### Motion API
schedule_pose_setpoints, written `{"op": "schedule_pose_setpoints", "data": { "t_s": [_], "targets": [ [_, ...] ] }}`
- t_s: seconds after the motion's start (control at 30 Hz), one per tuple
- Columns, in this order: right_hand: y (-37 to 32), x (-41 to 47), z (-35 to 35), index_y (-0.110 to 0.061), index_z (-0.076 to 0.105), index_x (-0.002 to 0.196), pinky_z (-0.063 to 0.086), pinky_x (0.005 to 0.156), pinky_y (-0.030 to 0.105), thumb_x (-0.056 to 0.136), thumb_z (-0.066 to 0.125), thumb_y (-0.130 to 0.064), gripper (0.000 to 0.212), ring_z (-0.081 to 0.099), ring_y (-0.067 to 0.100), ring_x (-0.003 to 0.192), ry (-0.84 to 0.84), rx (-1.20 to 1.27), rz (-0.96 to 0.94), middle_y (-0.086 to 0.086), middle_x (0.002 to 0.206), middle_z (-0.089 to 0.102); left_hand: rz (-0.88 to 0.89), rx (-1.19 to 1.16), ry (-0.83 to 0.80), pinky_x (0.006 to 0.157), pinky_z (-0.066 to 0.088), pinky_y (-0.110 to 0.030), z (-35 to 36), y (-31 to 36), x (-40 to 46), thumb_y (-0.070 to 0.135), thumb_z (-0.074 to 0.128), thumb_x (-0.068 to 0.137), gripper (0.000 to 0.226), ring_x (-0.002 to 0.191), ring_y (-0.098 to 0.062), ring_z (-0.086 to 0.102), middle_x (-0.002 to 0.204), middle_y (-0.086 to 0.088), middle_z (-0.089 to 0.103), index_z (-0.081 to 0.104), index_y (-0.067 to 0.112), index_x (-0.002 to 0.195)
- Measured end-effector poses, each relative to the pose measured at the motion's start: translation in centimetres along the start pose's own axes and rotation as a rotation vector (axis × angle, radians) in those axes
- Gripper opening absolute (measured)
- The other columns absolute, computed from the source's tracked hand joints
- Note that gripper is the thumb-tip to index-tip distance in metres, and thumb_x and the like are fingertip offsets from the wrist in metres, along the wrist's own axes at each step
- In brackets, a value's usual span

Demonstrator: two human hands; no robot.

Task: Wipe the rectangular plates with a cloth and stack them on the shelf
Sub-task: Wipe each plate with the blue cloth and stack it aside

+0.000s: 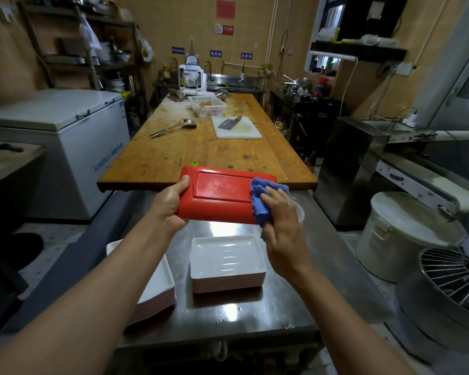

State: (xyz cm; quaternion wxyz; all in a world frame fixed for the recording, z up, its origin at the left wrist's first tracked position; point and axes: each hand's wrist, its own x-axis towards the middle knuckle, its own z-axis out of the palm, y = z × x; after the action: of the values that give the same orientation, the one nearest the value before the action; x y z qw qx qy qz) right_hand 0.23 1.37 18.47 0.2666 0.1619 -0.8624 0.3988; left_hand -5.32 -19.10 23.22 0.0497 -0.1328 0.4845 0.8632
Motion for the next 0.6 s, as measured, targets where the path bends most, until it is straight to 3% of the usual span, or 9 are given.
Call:
{"op": "schedule_pose_setpoints", "data": {
  "t_s": [0.1, 0.2, 0.27, 0.37, 0.47, 0.6],
  "targets": [
    [-0.5, -0.1, 1.6, -0.011, 0.047, 0.135, 0.030, 0.111, 0.046, 0.086, 0.043, -0.011, 0.049, 0.037, 0.025, 0.134, -0.001, -0.137, -0.112, 0.006, 0.139, 0.048, 0.048, 0.004, 0.007, 0.052, 0.056, -0.029, 0.3, -0.9, 0.1, 0.025, 0.049, 0.096, 0.020, 0.054, -0.015, 0.067, 0.064, -0.005, 0.070, 0.061, 0.009, 0.094],
    [-2.8, 0.0, 4.2, -0.009, 0.048, 0.135, 0.024, 0.115, 0.035, 0.086, 0.041, -0.012, 0.049, 0.038, 0.024, 0.134, -0.050, -0.198, -0.220, 0.008, 0.140, 0.048, 0.047, -0.022, -0.019, 0.060, 0.057, -0.030, 0.4, -2.2, -0.3, 0.024, 0.044, 0.098, 0.029, 0.060, -0.019, 0.067, 0.071, -0.011, 0.070, 0.058, 0.000, 0.108],
    [-4.4, 0.4, 5.6, -0.008, 0.050, 0.133, 0.024, 0.113, 0.036, 0.086, 0.041, -0.013, 0.048, 0.039, 0.024, 0.133, -0.069, -0.201, -0.256, 0.009, 0.140, 0.049, 0.047, -0.042, -0.049, 0.051, 0.055, -0.022, 0.4, -2.7, -0.9, 0.021, 0.042, 0.098, 0.025, 0.053, -0.012, 0.066, 0.066, -0.007, 0.069, 0.058, 0.002, 0.096],
    [-5.7, 2.0, 6.3, -0.012, 0.052, 0.131, 0.026, 0.111, 0.040, 0.086, 0.034, -0.025, 0.051, 0.040, 0.024, 0.134, -0.096, -0.242, -0.212, 0.006, 0.141, 0.049, 0.108, -0.093, -0.055, 0.059, 0.056, -0.023, 0.0, -2.9, -1.5, 0.019, 0.043, 0.098, 0.023, 0.065, -0.013, 0.068, 0.084, -0.011, 0.068, 0.061, 0.006, 0.094],
    [-6.7, 3.6, 6.1, -0.024, 0.040, 0.142, 0.010, 0.115, 0.038, 0.084, 0.016, -0.040, 0.064, 0.020, 0.015, 0.143, -0.217, -0.274, -0.120, -0.004, 0.153, 0.030, 0.183, -0.067, -0.050, 0.068, 0.057, -0.025, -0.5, -2.7, -2.0, 0.019, 0.041, 0.099, 0.024, 0.078, -0.016, 0.069, 0.094, -0.011, 0.068, 0.062, 0.010, 0.102],
    [-5.8, 4.7, 5.8, -0.034, 0.019, 0.148, -0.002, 0.116, 0.039, 0.087, 0.016, -0.039, 0.061, 0.001, 0.006, 0.145, -0.314, -0.311, -0.021, -0.013, 0.157, 0.010, 0.250, 0.013, 0.021, 0.062, 0.057, -0.029, -1.6, -2.1, -2.9, 0.021, 0.043, 0.099, 0.022, 0.070, -0.019, 0.067, 0.085, -0.009, 0.069, 0.062, 0.011, 0.101]
  ]
}}
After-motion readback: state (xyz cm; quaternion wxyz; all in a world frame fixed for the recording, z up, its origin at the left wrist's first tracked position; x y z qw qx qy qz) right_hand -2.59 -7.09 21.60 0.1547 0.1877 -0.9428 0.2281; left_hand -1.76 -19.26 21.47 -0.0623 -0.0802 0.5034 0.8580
